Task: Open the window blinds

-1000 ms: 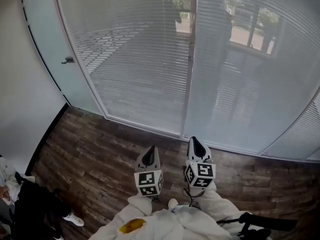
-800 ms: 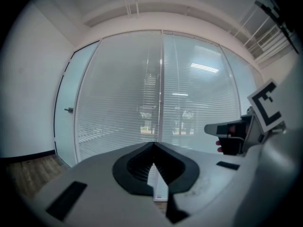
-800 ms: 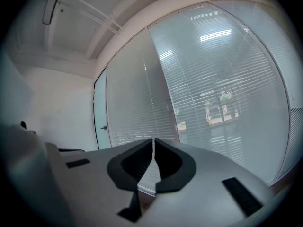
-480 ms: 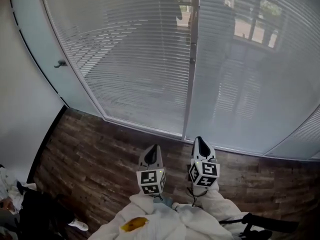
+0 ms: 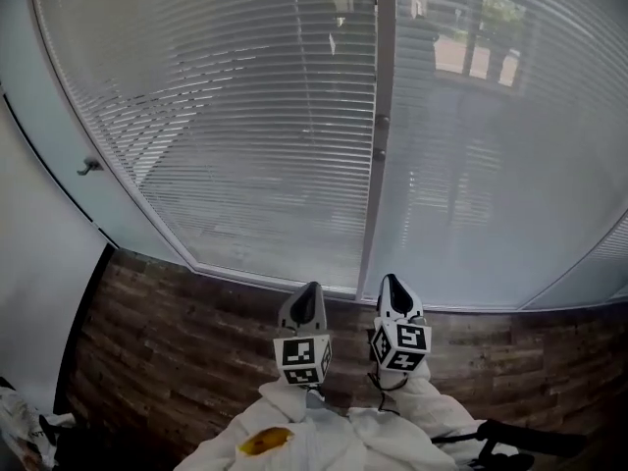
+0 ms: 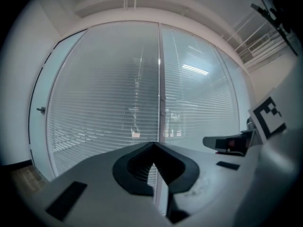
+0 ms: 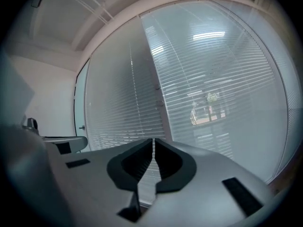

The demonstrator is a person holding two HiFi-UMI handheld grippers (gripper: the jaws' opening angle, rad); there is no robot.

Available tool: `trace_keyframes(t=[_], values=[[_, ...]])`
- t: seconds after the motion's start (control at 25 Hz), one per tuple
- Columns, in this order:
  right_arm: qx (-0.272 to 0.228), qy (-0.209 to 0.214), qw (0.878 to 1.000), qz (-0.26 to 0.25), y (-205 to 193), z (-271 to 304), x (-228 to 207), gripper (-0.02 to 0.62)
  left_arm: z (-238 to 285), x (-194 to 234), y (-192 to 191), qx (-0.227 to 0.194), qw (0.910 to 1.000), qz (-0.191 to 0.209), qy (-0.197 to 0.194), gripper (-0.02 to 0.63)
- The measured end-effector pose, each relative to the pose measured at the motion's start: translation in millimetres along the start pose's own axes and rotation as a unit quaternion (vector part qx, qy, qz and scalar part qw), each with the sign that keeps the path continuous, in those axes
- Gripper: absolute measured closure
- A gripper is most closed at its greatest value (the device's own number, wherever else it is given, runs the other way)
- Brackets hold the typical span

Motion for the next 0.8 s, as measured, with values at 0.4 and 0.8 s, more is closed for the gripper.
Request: trace_keyframes(t=[0.4, 0.8], values=[[-0.031, -0.058, 0.998, 0.021, 17, 137, 13, 0.581, 130, 90, 24, -0.007, 0.9986, 0.02, -0.048, 0.606], [-0.036, -0.117, 0.992, 0.006, 57, 188, 20, 0.581, 205, 144, 55, -0.015, 0.9973, -0.004, -0.071, 0.606]])
Point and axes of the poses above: the fingertips, and each gripper's own axes: z forward along the fingers, x to its left, y out of its top, the point moved 9 cm from there along -z, backward along the fingers, and after that the axes turned 1 degree about -z, right-handed, at the moved point
